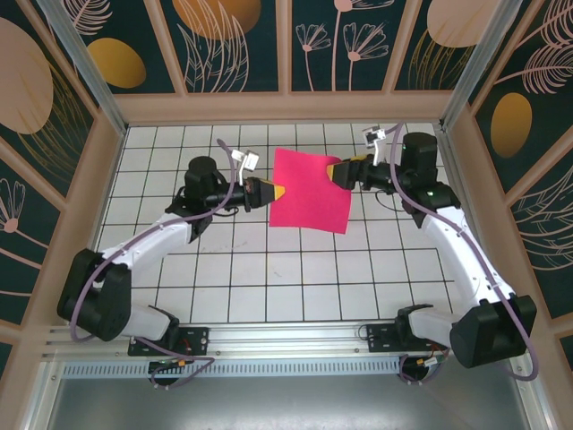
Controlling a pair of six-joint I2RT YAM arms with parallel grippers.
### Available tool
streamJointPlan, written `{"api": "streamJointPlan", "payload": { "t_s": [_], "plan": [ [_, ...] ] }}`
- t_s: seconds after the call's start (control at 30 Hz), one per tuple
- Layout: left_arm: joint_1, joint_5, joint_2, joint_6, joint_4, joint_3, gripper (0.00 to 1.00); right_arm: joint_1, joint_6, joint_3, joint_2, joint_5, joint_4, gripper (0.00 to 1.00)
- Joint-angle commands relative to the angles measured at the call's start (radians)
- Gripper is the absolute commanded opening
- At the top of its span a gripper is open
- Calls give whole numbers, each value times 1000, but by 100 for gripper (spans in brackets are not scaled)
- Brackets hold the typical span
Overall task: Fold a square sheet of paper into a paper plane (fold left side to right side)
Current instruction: Place a square sheet of paper at the center of the table, then first fold in half a square sheet of paper at the center of the table.
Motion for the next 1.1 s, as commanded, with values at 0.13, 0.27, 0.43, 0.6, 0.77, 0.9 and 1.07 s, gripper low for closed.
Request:
{"api": "streamJointPlan", "payload": {
  "t_s": [0.13,0.27,0.43,0.6,0.77,0.9,1.07],
  "plan": [
    [-2,-136,140,-62,-39,-112,0,-39,57,-118,-20,251,-18,88],
    [-2,-215,222,-68,-80,-98,0,-22,162,-216,44,211,106,84],
    [-3,-318,305,-30,-231,-14,0,42,251,-238,202,211,188,66],
    [-3,-349,367,13,-346,62,0,105,298,-193,369,233,218,53],
    [-3,-348,381,23,-373,90,0,144,332,-136,502,256,242,47],
    [-3,-340,388,27,-382,99,0,162,332,-98,579,276,228,46],
    [-3,-324,392,25,-387,112,1,173,329,-87,635,283,212,45]
  ]
}}
